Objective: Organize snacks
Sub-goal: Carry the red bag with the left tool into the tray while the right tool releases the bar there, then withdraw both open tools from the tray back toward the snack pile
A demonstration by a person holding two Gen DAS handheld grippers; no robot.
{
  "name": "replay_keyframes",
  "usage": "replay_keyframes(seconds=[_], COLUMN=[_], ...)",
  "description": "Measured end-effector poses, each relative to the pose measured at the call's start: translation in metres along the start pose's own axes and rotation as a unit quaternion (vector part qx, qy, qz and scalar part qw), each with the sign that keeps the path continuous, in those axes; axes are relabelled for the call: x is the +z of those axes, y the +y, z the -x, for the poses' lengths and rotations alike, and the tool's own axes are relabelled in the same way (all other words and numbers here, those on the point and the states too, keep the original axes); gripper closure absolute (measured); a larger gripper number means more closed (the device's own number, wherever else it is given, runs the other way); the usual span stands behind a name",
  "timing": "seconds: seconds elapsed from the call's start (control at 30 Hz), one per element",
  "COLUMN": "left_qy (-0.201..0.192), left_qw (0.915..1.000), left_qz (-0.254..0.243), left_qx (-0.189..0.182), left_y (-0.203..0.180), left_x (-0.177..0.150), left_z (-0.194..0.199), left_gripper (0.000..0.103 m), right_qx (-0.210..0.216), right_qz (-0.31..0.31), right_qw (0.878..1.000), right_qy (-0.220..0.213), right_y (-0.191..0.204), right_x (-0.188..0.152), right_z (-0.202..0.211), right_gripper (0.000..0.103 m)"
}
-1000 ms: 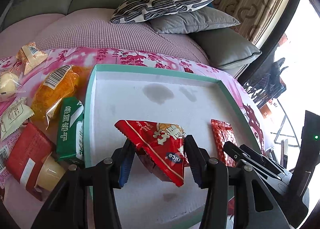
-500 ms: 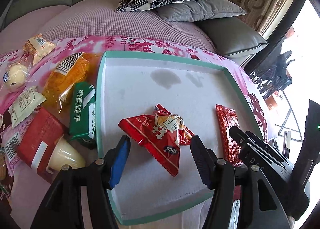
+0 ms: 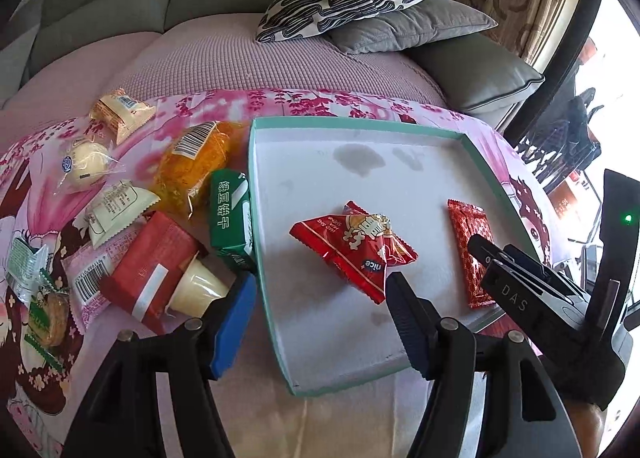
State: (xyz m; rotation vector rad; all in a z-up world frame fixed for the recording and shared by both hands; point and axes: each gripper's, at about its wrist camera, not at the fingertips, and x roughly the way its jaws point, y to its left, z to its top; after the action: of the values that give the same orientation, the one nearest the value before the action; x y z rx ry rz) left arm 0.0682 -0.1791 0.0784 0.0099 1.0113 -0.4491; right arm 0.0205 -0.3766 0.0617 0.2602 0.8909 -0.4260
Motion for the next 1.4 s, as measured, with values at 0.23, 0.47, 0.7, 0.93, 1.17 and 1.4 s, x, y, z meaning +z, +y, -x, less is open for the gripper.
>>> replay_keyframes(seconds=[0.23, 0.47, 0.7, 0.93, 1.17, 1.4], left_qy=[-0.016, -0.036, -0.053, -0.074, -0.09, -0.085], left_qw=[0.9989, 0.997, 0.9958, 0.9946, 0.993, 0.9934], left_qz=[-0.018, -0.027, -0.031, -0.032, -0.04, -0.037], left_qx=[0.039, 0.062, 0.068, 0.067, 0.065, 0.069], left_y=[0.005, 0.006, 0.006, 0.007, 0.006, 0.014], left_x=[0.0, 0.0, 0.0, 0.001, 0.001, 0.003], left_z=[0.0, 0.002, 0.004, 0.011, 0.016, 0.02], left_gripper=[0.013, 0.006, 0.004, 0.001, 0.0, 0.0], right_qx=[-0.008, -0.001, -0.005, -0.001, -0.004, 0.004], right_qz=[0.006, 0.002, 0.001, 0.009, 0.019, 0.017], right_qw=[1.0, 1.0, 1.0, 0.999, 1.0, 1.0], right_qy=[-0.007, -0.013, -0.022, -0.031, -0.023, -0.021], right_y=[0.007, 0.01, 0.009, 0.012, 0.015, 0.02], right_x=[-0.001, -0.002, -0.001, -0.001, -0.001, -0.001], right_z=[0.0, 0.0, 0.002, 0.005, 0.004, 0.005], right_gripper=[0.019, 0.0, 0.0, 0.0, 0.0, 0.0])
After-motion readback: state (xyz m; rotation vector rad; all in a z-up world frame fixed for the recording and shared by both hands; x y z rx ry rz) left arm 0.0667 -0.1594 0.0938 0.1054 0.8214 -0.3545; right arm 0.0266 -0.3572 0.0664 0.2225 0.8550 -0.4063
